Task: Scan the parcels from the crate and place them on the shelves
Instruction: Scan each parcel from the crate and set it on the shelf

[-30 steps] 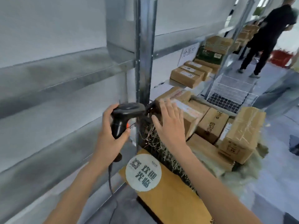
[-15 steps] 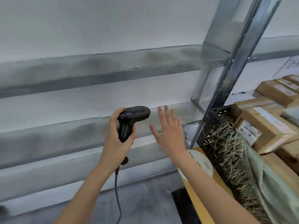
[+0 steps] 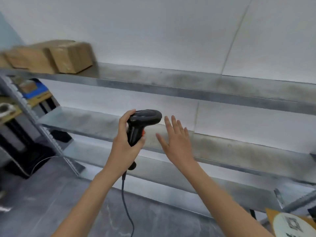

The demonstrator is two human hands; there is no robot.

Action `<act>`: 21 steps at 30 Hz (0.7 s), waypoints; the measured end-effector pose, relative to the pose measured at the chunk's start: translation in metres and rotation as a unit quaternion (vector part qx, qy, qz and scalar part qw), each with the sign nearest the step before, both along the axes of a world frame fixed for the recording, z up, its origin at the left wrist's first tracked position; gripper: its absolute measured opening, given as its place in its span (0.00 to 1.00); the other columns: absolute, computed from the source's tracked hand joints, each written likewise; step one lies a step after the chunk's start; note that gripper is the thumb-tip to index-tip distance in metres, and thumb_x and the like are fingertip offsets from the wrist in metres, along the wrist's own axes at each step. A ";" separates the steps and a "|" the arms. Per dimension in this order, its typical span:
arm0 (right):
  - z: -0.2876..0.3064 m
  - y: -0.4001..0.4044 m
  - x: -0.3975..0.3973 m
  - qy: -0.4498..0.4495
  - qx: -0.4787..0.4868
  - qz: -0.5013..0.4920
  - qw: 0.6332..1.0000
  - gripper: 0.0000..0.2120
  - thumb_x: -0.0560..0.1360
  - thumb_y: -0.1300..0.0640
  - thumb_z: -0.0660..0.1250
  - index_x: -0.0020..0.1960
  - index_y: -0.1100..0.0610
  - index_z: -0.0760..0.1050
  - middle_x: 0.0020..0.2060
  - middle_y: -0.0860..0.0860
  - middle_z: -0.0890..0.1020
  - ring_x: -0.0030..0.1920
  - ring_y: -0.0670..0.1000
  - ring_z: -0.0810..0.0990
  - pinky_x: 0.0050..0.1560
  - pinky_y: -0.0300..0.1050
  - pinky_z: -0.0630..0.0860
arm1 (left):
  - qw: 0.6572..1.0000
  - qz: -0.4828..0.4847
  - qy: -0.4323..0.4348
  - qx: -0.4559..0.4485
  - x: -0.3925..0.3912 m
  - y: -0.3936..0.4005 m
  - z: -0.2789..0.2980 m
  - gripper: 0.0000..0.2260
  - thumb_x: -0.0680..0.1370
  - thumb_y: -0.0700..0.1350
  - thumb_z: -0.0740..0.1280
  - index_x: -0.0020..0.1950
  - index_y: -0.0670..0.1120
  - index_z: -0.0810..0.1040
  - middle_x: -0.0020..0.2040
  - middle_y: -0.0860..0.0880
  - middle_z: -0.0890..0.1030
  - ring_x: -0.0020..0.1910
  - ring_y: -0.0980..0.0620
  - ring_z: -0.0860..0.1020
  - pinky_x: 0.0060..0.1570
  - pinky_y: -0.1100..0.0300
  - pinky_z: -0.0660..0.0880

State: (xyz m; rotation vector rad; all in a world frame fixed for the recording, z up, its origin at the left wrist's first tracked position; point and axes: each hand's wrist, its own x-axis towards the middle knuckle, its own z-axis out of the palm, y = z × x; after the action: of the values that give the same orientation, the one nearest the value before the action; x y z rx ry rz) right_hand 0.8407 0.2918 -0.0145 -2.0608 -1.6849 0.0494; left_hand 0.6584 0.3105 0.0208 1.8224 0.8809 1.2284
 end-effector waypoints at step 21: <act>0.015 0.158 -0.309 0.014 0.005 0.250 0.968 0.33 0.84 0.39 0.51 0.82 0.49 0.44 0.82 0.51 0.45 0.81 0.54 0.43 0.79 0.56 0.43 | 0.967 0.254 -0.015 0.030 -0.283 0.052 0.013 0.36 0.80 0.34 0.69 0.72 0.69 0.59 0.58 0.51 0.80 0.45 0.52 0.83 0.43 0.52 0.83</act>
State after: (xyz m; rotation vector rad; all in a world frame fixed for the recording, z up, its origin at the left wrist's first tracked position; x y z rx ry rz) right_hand 0.5316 0.4500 0.0007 -1.5689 -2.1377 0.2312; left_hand 0.3752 0.3628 0.0338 1.6706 1.3611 1.6017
